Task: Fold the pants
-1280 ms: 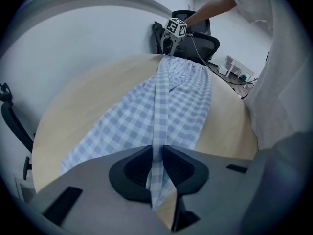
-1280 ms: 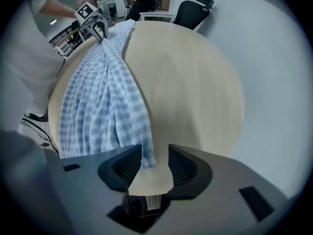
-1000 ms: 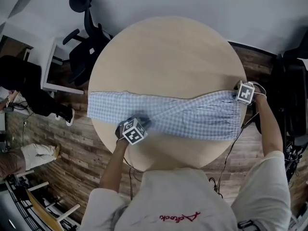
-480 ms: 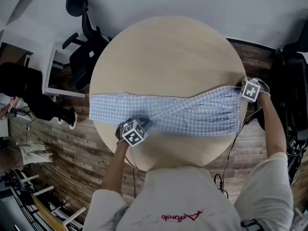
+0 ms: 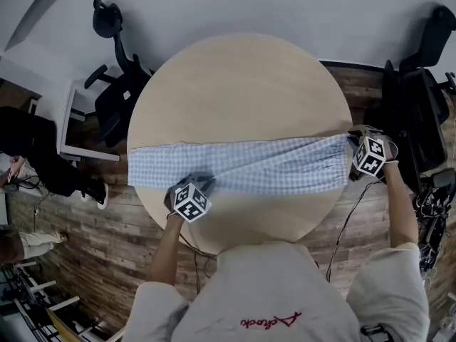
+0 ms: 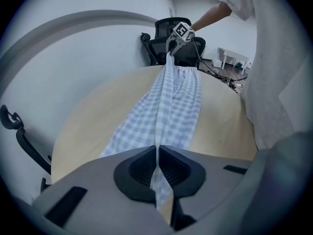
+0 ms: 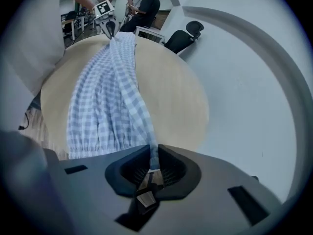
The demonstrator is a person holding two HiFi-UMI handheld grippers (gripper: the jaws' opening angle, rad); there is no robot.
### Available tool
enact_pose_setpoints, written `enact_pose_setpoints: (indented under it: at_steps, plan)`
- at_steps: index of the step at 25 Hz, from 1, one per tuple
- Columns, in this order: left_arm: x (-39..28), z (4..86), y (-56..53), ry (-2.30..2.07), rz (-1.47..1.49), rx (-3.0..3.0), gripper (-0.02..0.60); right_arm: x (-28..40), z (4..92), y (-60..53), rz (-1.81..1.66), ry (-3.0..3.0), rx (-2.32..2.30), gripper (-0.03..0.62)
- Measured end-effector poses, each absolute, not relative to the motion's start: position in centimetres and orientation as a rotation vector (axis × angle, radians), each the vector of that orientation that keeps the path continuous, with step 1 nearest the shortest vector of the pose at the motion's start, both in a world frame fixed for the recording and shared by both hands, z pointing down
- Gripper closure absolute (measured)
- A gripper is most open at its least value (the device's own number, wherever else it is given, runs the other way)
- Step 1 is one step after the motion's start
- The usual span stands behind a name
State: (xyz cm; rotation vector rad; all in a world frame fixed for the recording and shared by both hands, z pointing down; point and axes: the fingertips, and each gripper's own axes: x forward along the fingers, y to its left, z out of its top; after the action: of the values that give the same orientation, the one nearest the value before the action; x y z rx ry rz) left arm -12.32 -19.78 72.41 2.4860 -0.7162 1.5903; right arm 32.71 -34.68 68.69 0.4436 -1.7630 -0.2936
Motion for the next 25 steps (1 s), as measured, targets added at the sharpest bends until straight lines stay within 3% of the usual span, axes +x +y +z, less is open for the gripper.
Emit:
enact_pose_setpoints:
  at_steps: [7, 16, 25]
  plan:
    - [-12.9, 70.9, -19.1, -0.739, 1.637, 2.546, 0.537, 33.3, 66.1, -29.4, -0.500, -1.692, 0.440, 0.530]
    - [-12.8, 72.6, -15.5, -0.684, 1.695, 2.519, 0.537, 34.3, 70.9, -20.8, -0.650, -1.618, 0.329, 0.530]
    - [-12.5, 74.7, -13.1, -0.655, 1.761, 2.466, 0.535, 34.8, 76.3, -15.4, -0.497, -1.657, 0.254, 0.528]
